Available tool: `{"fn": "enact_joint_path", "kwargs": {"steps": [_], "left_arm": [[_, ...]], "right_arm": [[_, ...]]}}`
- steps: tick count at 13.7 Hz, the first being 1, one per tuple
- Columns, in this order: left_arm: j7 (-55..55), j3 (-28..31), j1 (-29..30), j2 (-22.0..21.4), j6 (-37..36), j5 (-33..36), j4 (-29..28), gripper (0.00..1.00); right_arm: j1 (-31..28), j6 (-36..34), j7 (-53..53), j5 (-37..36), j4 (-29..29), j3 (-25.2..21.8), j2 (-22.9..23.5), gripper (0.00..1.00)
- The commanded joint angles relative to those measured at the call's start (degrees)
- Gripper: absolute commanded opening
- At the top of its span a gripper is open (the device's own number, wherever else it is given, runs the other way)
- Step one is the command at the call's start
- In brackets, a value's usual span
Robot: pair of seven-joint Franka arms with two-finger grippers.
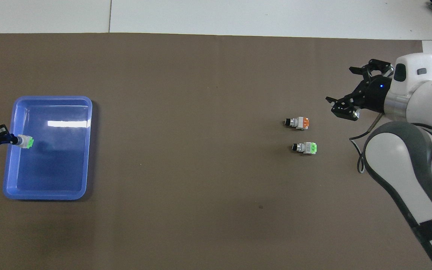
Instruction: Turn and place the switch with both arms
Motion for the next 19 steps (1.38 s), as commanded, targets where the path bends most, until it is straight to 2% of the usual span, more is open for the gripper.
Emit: {"fn": "enact_joint_path", "kwargs": {"steps": [1, 3, 5, 6, 8, 9, 12, 14, 16, 17, 19], "left_arm": [[2.21, -0.72, 1.40, 1.00, 2.65, 0.84, -1.17, 0.00], [3.53, -0.72, 2.11, 2.50, 5.46, 0.84, -2.13, 0.00], [3.53, -0.72, 2.11, 3.29, 6.09, 0.84, -2.31, 0.00], [3.45, -0.72, 2.11, 3.65, 6.09, 0.84, -2.31, 0.00], [3.36, -0.72, 2.11, 3.74, 5.74, 0.84, -1.87, 0.00], [3.36, -0.72, 2.02, 3.74, 5.30, 0.84, -1.61, 0.07], [3.27, -0.72, 1.58, 4.26, 3.90, 0.93, 0.49, 0.59], [3.18, -0.81, 0.97, 6.10, -0.48, 0.93, 5.57, 0.64], [3.09, -0.72, -0.43, 8.73, -8.98, 0.93, 14.95, 0.64], [3.01, -0.72, -1.49, 10.14, -12.68, 1.02, 19.44, 0.64], [2.92, -0.64, -5.43, 11.90, -15.79, 2.24, 24.65, 0.64]], "right_arm": [[-1.71, -8.98, 15.49, -8.98, 6.58, 0.57, 1.51, 1.00], [-1.80, -12.77, 29.63, -14.78, 7.21, 0.48, 1.25, 1.00], [-3.38, -23.01, 42.05, -16.47, 10.79, 0.39, 0.72, 1.00], [-3.56, -27.95, 45.31, -16.56, 12.82, 0.13, 0.46, 1.00], [-5.13, -33.60, 47.01, -16.56, 15.55, -0.31, -0.50, 1.00], [-5.14, -35.54, 47.37, -16.48, 15.91, -0.40, -1.03, 1.00], [-6.98, -42.39, 53.59, -16.48, 18.19, -0.40, -3.15, 1.00], [-10.57, -44.08, 53.96, -16.74, 17.25, -0.31, -4.63, 1.00], [-12.61, -43.29, 53.61, -16.74, 17.06, -0.48, -4.73, 1.00], [-10.78, -44.59, 53.70, -17.70, 16.97, -1.35, -5.08, 1.00], [-2.28, -46.01, 55.27, -21.04, 18.10, -9.76, -5.26, 1.00]]}}
